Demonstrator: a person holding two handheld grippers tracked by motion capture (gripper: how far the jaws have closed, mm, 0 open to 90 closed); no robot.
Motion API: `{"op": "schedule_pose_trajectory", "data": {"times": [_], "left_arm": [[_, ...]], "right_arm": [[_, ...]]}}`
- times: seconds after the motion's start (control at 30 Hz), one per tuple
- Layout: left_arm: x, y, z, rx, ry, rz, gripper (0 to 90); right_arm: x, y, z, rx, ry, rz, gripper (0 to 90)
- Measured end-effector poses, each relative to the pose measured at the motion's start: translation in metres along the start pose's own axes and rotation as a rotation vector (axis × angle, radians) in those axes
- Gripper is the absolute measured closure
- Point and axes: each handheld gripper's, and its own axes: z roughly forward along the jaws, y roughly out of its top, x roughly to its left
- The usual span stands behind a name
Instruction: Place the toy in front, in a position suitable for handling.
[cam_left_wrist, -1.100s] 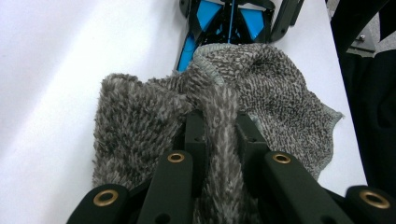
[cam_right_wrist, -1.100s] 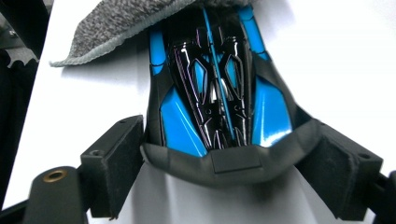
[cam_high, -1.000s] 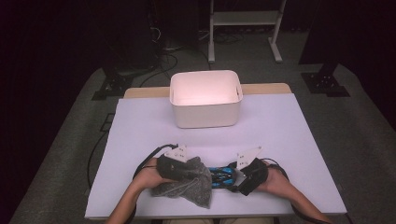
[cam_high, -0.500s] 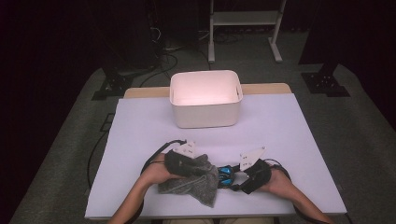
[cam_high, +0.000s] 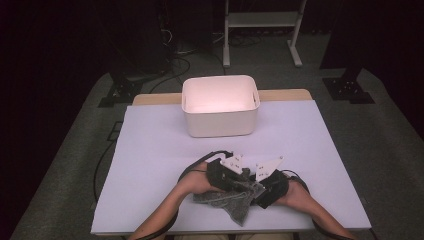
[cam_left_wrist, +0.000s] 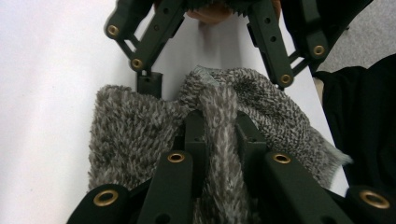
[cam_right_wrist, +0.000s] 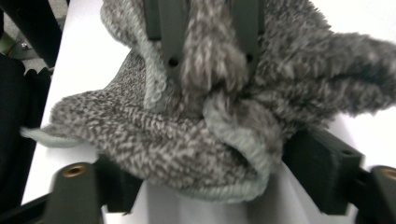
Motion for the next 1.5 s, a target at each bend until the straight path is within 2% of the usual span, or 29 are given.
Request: {"op": "schedule_pose_trajectory", "data": {"times": [0.23, 0.33, 0.47, 0.5, 0.6, 0.7, 0.73, 0.77, 0.83, 0.87, 0.9, 0.93, 0.97, 1.0, 1.07, 1.17, 1.3, 1.4, 1.47, 1.5], "left_arm": [[0.0, 0.0, 0.0, -0.003, 0.0, 0.004, 78.8], [0.001, -0.001, 0.0, -0.003, -0.003, 0.002, 78.8], [0.001, -0.001, -0.001, -0.001, -0.001, 0.003, 78.8], [0.001, -0.003, -0.004, 0.0, 0.0, -0.004, 78.8], [0.002, -0.008, -0.009, -0.003, 0.004, -0.008, 78.8], [0.005, -0.024, -0.021, -0.029, 0.017, -0.058, 78.8], [0.006, -0.037, -0.031, -0.055, 0.034, -0.096, 78.8], [0.006, -0.037, -0.031, -0.055, 0.034, -0.096, 78.8], [0.005, -0.055, -0.045, -0.052, 0.066, -0.137, 78.8], [0.005, -0.055, -0.045, -0.052, 0.066, -0.137, 78.8], [0.005, -0.065, -0.051, -0.038, 0.083, -0.154, 78.8], [0.002, -0.077, -0.059, -0.049, 0.089, -0.18, 78.8], [0.002, -0.077, -0.059, -0.049, 0.089, -0.18, 78.8], [-0.002, -0.089, -0.066, -0.051, 0.103, -0.203, 78.8], [-0.004, -0.094, -0.069, -0.047, 0.113, -0.209, 78.8], [-0.01, -0.109, -0.075, -0.037, 0.126, -0.24, 78.7], [-0.01, -0.111, -0.077, -0.037, 0.13, -0.244, 78.7], [-0.008, -0.106, -0.075, -0.038, 0.127, -0.234, 78.8], [-0.006, -0.097, -0.072, -0.049, 0.12, -0.22, 78.8], [-0.004, -0.087, -0.068, -0.049, 0.109, -0.197, 78.8]], "right_arm": [[0.003, 0.006, 0.014, 0.014, -0.02, -0.031, 16.8], [0.002, 0.008, 0.015, 0.005, -0.02, -0.028, 16.1], [0.001, 0.009, 0.019, -0.005, -0.022, -0.023, 18.8], [0.001, 0.01, 0.019, 0.001, -0.009, -0.018, 20.0], [0.002, 0.011, 0.019, 0.01, -0.018, -0.03, 21.8], [0.002, 0.011, 0.019, 0.01, -0.023, -0.037, 21.7], [0.002, 0.01, 0.019, 0.009, -0.022, -0.037, 21.7], [0.002, 0.01, 0.019, 0.009, -0.022, -0.037, 21.7], [0.002, 0.011, 0.019, 0.01, -0.023, -0.04, 21.7], [0.002, 0.011, 0.019, 0.01, -0.023, -0.04, 21.7], [0.002, 0.01, 0.019, 0.01, -0.023, -0.041, 21.7], [0.002, 0.011, 0.019, 0.01, -0.021, -0.038, 21.7], [0.002, 0.011, 0.019, 0.009, -0.021, -0.037, 21.7], [0.001, 0.01, 0.019, 0.011, -0.02, -0.04, 21.7], [0.001, 0.01, 0.019, 0.01, -0.019, -0.039, 21.7], [0.001, 0.01, 0.019, 0.01, -0.019, -0.038, 21.7], [0.001, 0.01, 0.019, 0.012, -0.022, -0.039, 21.7], [0.001, 0.01, 0.019, 0.01, -0.021, -0.04, 21.6], [0.001, 0.01, 0.019, 0.01, -0.021, -0.04, 21.6], [0.001, 0.01, 0.019, 0.009, -0.02, -0.038, 21.6]]}}
